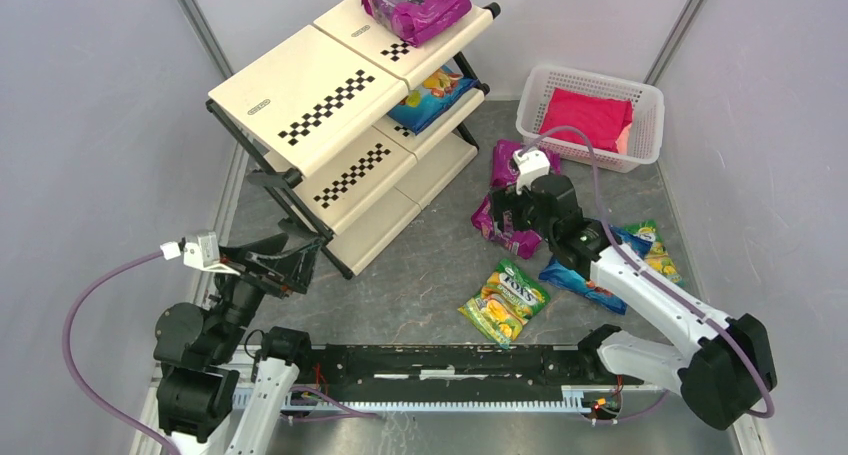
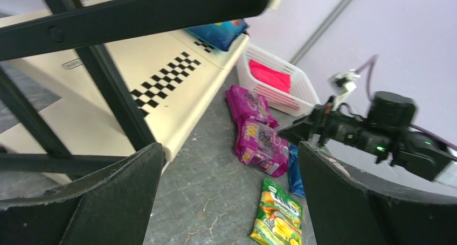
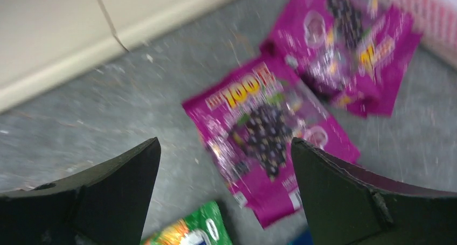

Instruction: Place and organize the candy bags onto the shelf

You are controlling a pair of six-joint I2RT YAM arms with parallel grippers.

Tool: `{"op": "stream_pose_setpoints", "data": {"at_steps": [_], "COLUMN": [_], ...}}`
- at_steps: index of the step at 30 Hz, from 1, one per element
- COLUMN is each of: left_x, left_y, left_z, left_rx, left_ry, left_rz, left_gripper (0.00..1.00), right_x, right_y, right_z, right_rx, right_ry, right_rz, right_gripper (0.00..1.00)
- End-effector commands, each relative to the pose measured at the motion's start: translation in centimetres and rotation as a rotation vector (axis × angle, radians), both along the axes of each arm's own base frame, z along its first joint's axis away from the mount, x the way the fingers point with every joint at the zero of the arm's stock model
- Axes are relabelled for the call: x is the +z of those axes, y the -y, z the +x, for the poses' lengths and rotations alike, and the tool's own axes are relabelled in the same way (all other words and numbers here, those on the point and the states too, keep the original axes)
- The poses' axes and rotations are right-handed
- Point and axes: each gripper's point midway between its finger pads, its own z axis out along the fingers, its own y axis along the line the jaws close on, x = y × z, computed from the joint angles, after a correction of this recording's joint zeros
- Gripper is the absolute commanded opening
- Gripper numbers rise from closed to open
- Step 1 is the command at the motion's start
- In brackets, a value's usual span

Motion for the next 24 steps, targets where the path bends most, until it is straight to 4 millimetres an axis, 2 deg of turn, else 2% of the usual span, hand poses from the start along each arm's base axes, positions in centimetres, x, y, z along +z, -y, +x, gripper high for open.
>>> {"op": "stream_pose_setpoints", "data": {"at_steps": [1, 3, 6, 9, 13, 16, 18, 24], "left_x": [2.5, 2.1, 1.6, 1.6, 1.4, 0.5, 0.1, 0.1], "left_y": [1.9, 2.4, 2.6, 2.9, 3.7, 4.0, 4.1, 3.7], "left_z": [-1.7, -1.8, -1.7, -1.8, -1.7, -1.0, -0.5, 0.1], "left_rx": [-0.132, -0.160, -0.172, -0.191, -0.239, -0.254, -0.252, -0.231], "left_ry": [0.119, 0.104, 0.079, 0.063, 0.029, -0.008, -0.034, -0.040], "left_rz": [0.033, 0.027, 0.026, 0.026, 0.015, 0.021, 0.032, 0.065], "left_gripper": [1.00, 1.00, 1.00, 1.00, 1.00, 1.00, 1.00, 1.00], "right_x": [-2.2, -3.6, -5.1, -6.6, -8.1, -8.9, -9.3, -10.5], "right_y": [2.3, 2.9, 4.7, 7.6, 10.2, 10.8, 10.5, 7.5], "right_z": [0.8, 1.4, 2.5, 3.2, 2.4, 1.6, 1.5, 2.3], "right_rx": [-0.096, -0.125, -0.211, -0.351, -0.432, -0.440, -0.403, -0.178], "right_ry": [-0.042, -0.091, -0.151, -0.226, -0.268, -0.261, -0.277, -0.296], "right_rz": [0.051, 0.094, 0.131, 0.181, 0.269, 0.297, 0.323, 0.335], "right_gripper": [0.98, 0.98, 0.98, 0.98, 0.98, 0.98, 0.98, 0.98]}}
